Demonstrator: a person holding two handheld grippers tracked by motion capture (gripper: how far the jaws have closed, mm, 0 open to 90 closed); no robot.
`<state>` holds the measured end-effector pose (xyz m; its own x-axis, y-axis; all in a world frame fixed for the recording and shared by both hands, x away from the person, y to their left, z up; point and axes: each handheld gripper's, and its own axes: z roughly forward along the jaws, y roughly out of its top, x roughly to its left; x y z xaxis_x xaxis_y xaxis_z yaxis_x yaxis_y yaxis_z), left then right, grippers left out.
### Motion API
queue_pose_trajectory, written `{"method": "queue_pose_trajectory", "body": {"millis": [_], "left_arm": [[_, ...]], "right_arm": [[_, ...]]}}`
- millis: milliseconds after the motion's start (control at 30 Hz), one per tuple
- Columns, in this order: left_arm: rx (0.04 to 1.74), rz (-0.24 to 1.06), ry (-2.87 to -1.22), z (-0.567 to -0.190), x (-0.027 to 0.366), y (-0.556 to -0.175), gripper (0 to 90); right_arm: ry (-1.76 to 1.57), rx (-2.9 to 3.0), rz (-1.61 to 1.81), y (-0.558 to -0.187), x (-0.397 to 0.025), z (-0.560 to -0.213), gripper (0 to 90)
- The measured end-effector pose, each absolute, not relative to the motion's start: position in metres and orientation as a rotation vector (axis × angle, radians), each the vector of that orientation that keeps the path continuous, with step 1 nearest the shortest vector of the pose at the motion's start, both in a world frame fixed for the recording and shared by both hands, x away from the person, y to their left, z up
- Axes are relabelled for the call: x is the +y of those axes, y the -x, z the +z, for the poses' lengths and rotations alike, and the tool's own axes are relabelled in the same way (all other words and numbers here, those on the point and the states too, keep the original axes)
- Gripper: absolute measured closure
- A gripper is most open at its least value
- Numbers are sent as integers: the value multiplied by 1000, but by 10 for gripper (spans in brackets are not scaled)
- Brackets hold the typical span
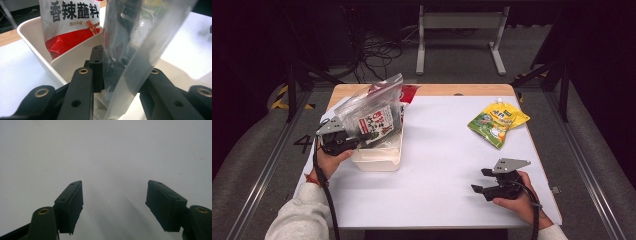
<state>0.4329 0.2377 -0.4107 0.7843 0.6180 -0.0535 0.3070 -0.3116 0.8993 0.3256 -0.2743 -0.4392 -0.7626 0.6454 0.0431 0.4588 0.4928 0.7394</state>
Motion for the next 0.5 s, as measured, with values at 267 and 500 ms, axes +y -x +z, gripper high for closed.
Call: {"method": "queue_pose_trajectory", "body": {"millis": [267, 500], "left_arm": [[733, 378, -1900, -411, 238, -432, 702], [745, 390, -1900, -410, 236, -429, 694]], "right_arm": [[-950, 2479, 1137, -327, -276, -436, 301], [-949, 2478, 1139, -327, -277, -436, 302]]}}
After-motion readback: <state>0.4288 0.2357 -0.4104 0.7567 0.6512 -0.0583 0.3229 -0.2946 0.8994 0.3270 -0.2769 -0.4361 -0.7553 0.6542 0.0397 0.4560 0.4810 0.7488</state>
